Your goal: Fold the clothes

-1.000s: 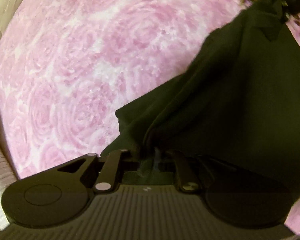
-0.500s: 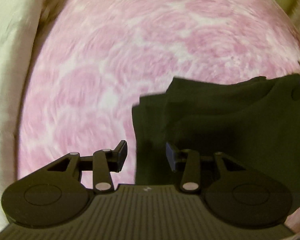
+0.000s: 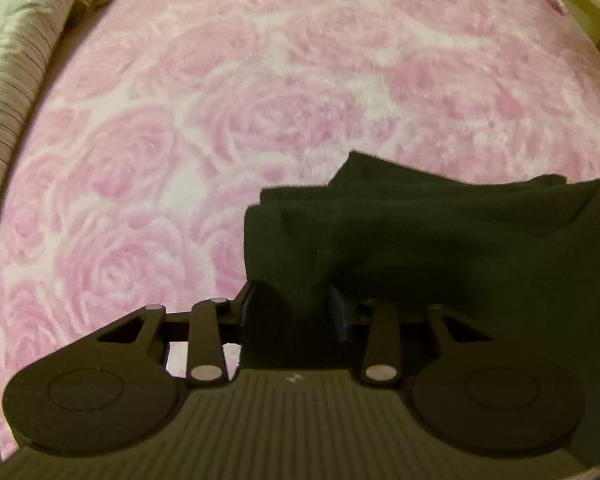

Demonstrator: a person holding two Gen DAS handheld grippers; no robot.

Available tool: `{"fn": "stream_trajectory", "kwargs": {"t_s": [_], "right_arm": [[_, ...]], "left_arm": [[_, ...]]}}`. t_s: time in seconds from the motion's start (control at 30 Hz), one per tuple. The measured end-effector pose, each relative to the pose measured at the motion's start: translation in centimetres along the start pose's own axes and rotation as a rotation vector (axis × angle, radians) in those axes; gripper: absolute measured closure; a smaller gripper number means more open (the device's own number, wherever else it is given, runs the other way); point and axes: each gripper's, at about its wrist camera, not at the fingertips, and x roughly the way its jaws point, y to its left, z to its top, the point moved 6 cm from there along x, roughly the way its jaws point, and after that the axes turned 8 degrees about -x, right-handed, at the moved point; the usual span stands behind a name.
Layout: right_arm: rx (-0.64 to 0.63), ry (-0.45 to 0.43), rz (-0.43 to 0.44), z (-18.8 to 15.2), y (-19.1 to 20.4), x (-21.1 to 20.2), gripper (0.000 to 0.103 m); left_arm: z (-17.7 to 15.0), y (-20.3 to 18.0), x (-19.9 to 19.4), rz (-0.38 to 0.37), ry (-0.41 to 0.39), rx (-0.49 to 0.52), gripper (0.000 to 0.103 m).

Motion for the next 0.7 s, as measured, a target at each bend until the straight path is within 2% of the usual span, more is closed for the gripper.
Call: {"fn": "stream_trajectory", "kwargs": {"t_s": [0.1,0.2,0.4,0.47,0.57,0.6,0.7], "right_arm": [[0.083,0.009,-0.002,-0.4,-1.5,1.1,0.101],[0.048,-0.016,-0.002,-0.1,-1.4,0.2,0.101],[0.084,0.047,0.011,-0.4,-2.3,1.8,0.100],[0.065,0.048,0.013,-0.1,-2.2,1.9,0.100],[0.044,0.055,0.011,0.2,-2.0,2.1,0.100],[0.041,0.054,0.009,0.3,-2.0,2.1,0.100],[0.031,0.018,0.006,0.8,-1.9,0.7,0.101]], "left_arm": [[0.5,0.0,-0.2,0.000,-0.023,-0.001,0.066],[0.7,0.3,-0.2,-0.008,-0.038,-0.015,0.066],[1.2,1.5,0.7,-0.050,-0.025,-0.097,0.065],[1.3,1.6,1.1,-0.075,-0.018,-0.104,0.070],[1.6,1.4,1.2,-0.107,-0.016,-0.105,0.083],[1.8,1.3,0.8,-0.108,-0.029,-0.101,0.096],[2.4,1.4,-0.1,-0.103,-0.074,-0.104,0.097]]}}
